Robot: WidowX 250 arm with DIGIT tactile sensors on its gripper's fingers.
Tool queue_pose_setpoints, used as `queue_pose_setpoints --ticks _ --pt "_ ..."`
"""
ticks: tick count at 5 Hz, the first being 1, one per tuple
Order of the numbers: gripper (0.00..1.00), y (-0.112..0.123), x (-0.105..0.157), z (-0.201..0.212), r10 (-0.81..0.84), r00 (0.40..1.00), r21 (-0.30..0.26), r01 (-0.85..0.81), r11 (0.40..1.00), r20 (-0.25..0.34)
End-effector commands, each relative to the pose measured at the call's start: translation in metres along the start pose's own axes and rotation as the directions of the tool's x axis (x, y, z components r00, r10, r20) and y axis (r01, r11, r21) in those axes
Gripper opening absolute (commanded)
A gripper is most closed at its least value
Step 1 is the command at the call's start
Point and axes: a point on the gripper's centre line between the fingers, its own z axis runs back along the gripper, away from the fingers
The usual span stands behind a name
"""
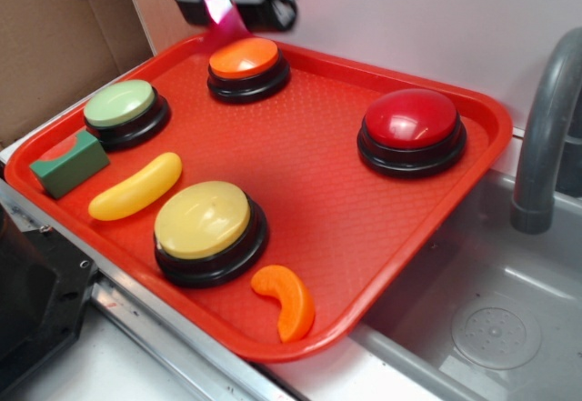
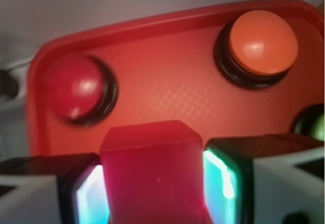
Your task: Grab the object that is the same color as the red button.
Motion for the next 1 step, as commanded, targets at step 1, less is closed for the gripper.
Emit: queue_pose_setpoints --ticks 1 --pt "0.0 0.0188 -0.006 0.053 0.003 0.999 0.176 0.004 0.984 -0.04"
